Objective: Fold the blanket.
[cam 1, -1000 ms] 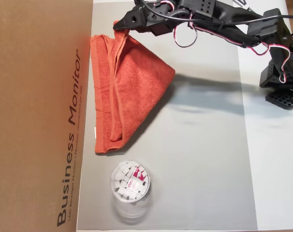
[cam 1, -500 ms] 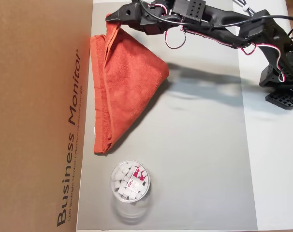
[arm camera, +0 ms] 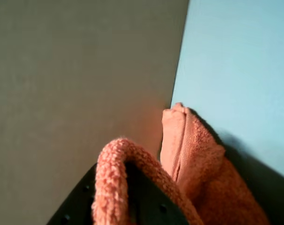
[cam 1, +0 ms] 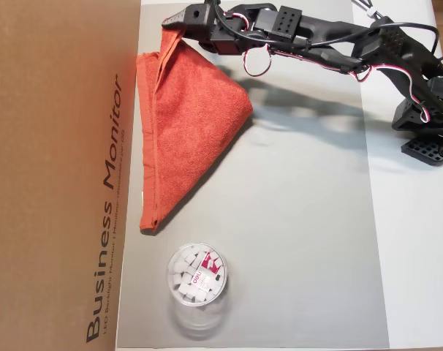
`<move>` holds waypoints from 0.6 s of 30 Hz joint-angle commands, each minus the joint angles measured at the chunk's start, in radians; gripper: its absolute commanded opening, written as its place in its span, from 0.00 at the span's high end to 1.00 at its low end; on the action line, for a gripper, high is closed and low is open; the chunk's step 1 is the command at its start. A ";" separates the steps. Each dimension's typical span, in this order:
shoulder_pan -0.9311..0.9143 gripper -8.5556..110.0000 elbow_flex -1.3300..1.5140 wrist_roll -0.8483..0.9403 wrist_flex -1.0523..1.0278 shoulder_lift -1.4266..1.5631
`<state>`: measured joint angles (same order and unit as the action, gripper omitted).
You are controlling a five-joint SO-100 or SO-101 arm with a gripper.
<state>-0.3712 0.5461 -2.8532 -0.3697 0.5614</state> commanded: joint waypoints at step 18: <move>-0.054 0.93 -0.058 -0.038 0.023 -0.066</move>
<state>-0.4126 0.5461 -2.8578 -0.3651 0.4771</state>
